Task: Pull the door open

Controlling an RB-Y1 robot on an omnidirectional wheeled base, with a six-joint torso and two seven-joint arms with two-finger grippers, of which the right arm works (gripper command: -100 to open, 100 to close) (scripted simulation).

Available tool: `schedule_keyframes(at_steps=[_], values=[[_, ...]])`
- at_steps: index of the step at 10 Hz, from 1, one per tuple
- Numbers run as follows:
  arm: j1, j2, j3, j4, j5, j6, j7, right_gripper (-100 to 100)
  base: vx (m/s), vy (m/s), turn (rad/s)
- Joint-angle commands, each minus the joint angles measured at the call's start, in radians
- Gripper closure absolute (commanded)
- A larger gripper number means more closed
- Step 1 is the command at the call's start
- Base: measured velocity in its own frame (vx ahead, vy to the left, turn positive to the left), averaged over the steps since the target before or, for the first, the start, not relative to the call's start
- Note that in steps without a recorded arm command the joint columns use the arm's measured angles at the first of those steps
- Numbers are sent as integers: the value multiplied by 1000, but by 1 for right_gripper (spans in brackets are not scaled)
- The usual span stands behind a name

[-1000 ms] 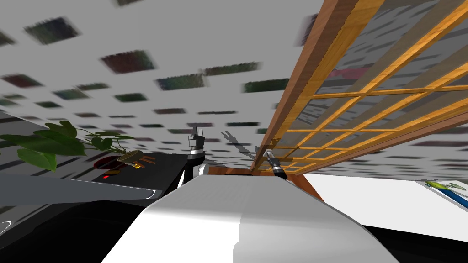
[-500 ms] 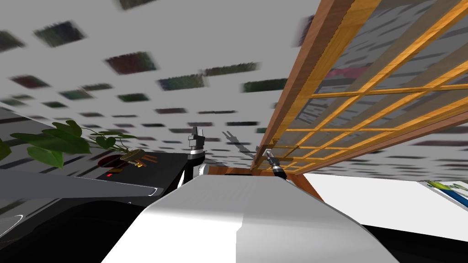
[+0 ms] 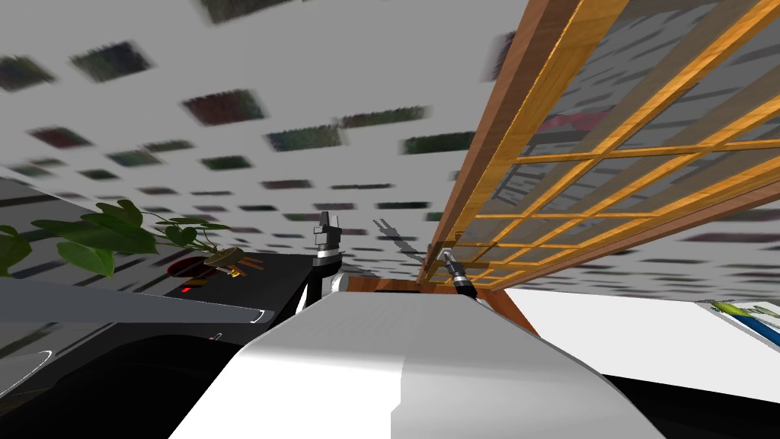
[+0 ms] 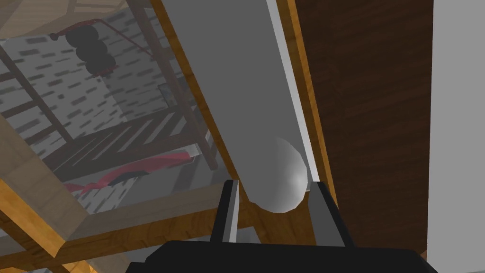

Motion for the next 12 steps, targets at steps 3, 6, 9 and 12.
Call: schedule_keyframes(at_steps=[3, 6, 9, 12], values=[[-5, 1, 25, 8, -22, -2, -91, 100, -26, -7, 8], [-10, -2, 46, 12, -44, -2, -164, 100, -28, -8, 8], [-14, -6, 66, 16, -67, -2, -241, 100, -33, -12, 10], [-20, -10, 88, 21, -91, -1, -322, 100, -30, -9, 11]])
